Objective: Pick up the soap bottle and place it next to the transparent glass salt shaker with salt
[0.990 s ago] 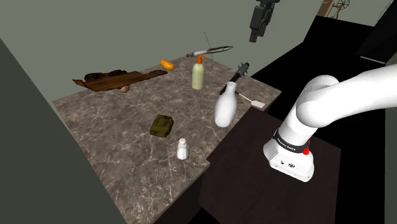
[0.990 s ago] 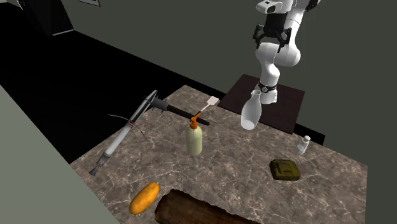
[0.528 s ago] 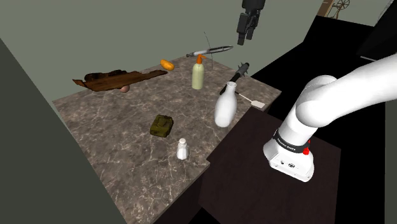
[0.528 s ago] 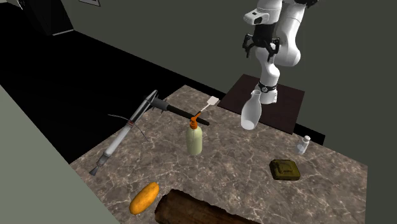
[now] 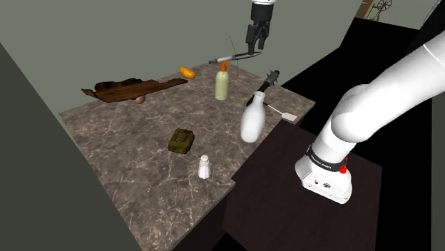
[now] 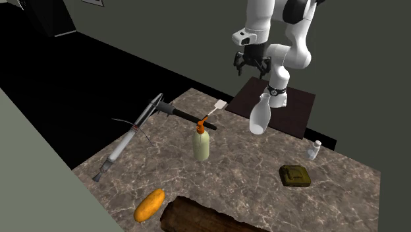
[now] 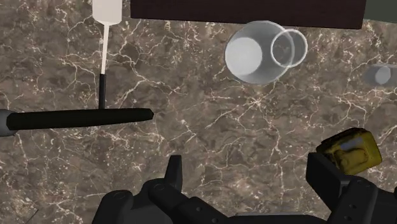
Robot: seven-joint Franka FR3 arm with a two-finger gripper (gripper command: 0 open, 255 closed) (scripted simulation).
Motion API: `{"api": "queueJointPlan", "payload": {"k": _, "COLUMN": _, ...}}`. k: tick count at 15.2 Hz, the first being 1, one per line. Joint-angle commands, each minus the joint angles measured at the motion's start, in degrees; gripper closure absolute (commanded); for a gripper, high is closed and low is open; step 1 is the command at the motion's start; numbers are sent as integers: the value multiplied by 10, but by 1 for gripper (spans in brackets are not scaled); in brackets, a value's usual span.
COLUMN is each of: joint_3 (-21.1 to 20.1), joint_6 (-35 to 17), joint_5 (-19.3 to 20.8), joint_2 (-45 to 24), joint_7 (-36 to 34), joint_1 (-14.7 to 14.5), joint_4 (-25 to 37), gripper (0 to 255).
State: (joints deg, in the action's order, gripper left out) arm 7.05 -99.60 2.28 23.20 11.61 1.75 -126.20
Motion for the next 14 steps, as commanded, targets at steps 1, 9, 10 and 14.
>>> {"api": "queueJointPlan", "payload": {"k": 1, "joint_3": 11, "joint_6": -20, "joint_5": -1, "joint_2": -45, "joint_7": 13, "joint_1": 3, "joint_4": 23, "gripper": 0}}
{"api": "queueJointPlan", "payload": {"k": 9, "joint_3": 38, "joint_6": -72, "joint_5": -24, "joint_2": -222, "joint_7": 55, "joint_1": 12, "joint_4": 137, "gripper": 0}}
{"api": "queueJointPlan", "payload": {"k": 10, "joint_3": 40, "joint_6": -76, "joint_5": -28, "joint_2": -244, "joint_7": 61, "joint_1": 14, "joint_4": 155, "gripper": 0}}
{"api": "queueJointPlan", "payload": {"k": 14, "joint_3": 47, "joint_6": -82, "joint_5": -47, "joint_2": -337, "joint_7": 81, "joint_1": 25, "joint_4": 234, "gripper": 0}}
